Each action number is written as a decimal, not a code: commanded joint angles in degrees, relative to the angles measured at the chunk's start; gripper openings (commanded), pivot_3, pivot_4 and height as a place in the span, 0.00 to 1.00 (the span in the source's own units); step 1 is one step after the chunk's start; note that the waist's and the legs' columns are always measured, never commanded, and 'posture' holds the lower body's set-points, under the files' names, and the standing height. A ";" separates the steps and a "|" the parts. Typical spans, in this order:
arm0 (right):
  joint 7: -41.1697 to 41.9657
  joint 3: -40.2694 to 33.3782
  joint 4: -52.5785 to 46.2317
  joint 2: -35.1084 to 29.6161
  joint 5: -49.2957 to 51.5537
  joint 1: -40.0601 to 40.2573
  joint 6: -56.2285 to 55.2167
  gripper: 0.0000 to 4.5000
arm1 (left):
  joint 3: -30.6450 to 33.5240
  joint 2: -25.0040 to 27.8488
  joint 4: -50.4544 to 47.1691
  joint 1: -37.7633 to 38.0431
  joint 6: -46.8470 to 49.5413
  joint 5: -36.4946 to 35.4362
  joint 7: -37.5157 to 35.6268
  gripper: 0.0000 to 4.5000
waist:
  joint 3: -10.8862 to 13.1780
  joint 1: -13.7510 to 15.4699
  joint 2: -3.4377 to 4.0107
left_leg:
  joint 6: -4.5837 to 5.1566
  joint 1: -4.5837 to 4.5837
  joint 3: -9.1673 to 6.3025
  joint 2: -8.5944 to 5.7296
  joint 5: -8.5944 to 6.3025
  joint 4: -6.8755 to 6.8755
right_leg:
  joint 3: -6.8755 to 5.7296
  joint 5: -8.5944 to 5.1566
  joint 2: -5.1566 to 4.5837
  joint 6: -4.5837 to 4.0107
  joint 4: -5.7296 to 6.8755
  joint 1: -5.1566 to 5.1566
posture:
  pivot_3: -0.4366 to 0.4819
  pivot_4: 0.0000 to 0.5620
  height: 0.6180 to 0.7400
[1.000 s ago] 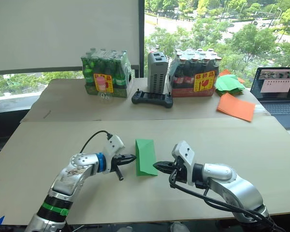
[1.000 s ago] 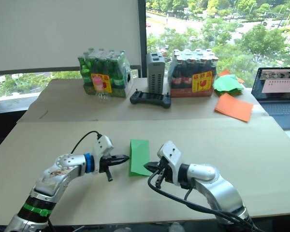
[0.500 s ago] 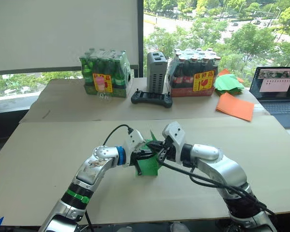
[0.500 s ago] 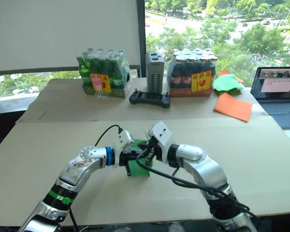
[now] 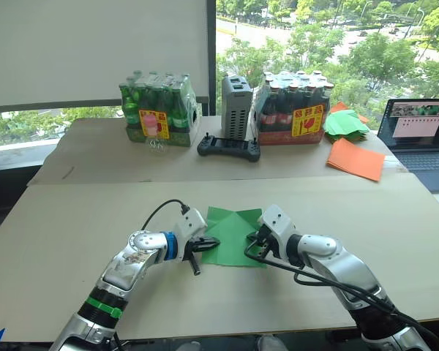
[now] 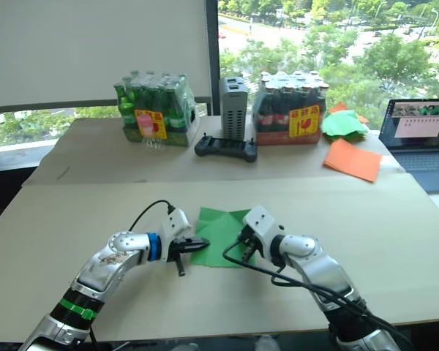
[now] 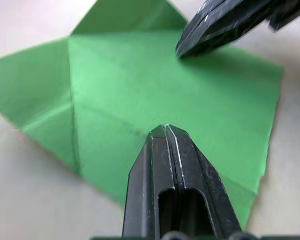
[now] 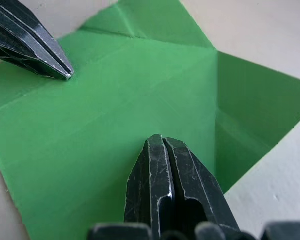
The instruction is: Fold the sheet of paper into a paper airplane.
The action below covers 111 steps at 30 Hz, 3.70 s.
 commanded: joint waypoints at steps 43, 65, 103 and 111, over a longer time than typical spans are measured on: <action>-1.95 -6.79 -0.80 7.58 1.64 2.32 -8.20 0.01 | 2.15 0.70 -6.86 1.56 3.81 -1.33 0.72 0.00 | -0.01 -0.62 0.00 | -0.06 -0.09 0.02 0.01 0.08 -0.03 | 0.02 0.09 0.01 -0.03 0.03 -0.14 | 0.48 0.27 0.73; -5.23 10.84 -9.45 1.90 -23.58 8.32 -20.94 0.01 | 2.83 4.04 -6.04 0.28 7.20 -2.01 0.39 0.00 | -0.01 -0.94 0.00 | -0.10 -0.09 0.04 0.01 0.11 0.00 | 0.03 0.09 0.03 -0.03 0.06 -0.15 | 0.48 0.27 0.73; 1.13 10.76 -13.01 5.18 -32.36 8.91 -17.09 0.34 | -3.52 -2.99 7.80 -7.92 0.50 5.34 0.47 0.00 | -0.02 -0.95 -0.01 | -0.11 -0.10 0.04 -0.01 0.11 0.19 | 0.03 0.09 0.04 -0.03 0.14 -0.11 | 0.48 0.27 0.73; 8.97 0.86 -20.08 4.98 -19.38 8.67 -8.33 0.40 | -4.99 -2.86 10.45 -7.89 -1.53 7.91 1.16 0.00 | -0.04 -0.88 -0.02 | -0.10 -0.09 0.03 -0.01 0.11 0.23 | 0.02 0.09 0.04 -0.02 0.14 -0.06 | 0.48 0.27 0.73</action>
